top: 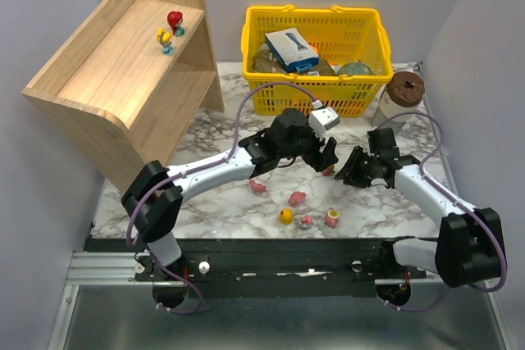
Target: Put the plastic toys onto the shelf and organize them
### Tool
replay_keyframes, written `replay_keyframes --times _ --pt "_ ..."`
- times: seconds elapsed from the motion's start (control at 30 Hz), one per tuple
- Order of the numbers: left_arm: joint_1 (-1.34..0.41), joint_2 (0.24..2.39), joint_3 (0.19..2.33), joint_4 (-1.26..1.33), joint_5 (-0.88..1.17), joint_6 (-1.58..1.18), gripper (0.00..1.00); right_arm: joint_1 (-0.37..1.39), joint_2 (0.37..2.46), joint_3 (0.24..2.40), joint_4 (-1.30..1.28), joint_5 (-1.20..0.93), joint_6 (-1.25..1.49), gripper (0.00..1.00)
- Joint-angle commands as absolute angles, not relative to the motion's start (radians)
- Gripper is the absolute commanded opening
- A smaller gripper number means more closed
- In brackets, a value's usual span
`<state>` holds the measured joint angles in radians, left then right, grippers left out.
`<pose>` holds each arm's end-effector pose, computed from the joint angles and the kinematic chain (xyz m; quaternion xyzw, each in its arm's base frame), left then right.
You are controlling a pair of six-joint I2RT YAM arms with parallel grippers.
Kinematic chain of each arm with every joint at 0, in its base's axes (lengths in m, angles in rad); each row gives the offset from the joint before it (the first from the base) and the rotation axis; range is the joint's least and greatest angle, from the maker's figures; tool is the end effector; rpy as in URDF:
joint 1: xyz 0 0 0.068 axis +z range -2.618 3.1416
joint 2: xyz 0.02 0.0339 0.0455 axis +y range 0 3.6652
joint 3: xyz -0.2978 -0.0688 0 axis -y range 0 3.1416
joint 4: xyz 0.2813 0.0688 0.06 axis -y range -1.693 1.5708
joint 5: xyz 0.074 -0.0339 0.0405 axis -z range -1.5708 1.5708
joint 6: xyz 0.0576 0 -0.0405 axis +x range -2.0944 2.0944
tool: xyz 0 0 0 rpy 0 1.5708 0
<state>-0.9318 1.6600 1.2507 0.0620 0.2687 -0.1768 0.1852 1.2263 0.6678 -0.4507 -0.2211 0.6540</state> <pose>0.2563 -0.3706 0.3091 0.3705 0.7258 -0.3928 0.4262 0.2524 0.0601 0.1854 0.1921 0.9360 0.2090 0.2084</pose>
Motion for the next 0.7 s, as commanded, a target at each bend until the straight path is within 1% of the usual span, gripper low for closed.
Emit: replay_keyframes --times 0.0,0.03,0.17,0.33,0.67 --pt "-0.937 1.735 1.316 0.072 0.262 -0.13 0.74 0.189 1.308 0.667 -0.381 -0.247 0.669 0.41" --pt "-0.937 1.758 1.334 0.068 0.262 -0.126 0.74 0.187 1.325 0.672 -0.373 -0.253 0.667 0.39" --pt "-0.936 1.801 1.362 0.051 0.275 -0.109 0.74 0.189 1.387 0.696 -0.336 -0.261 0.675 0.37" --pt "-0.922 1.841 1.384 0.044 0.294 -0.103 0.73 0.186 1.474 0.739 -0.327 -0.236 0.676 0.35" --pt "-0.867 1.896 1.408 0.043 0.365 -0.11 0.71 0.166 1.569 0.814 -0.314 -0.19 0.681 0.34"
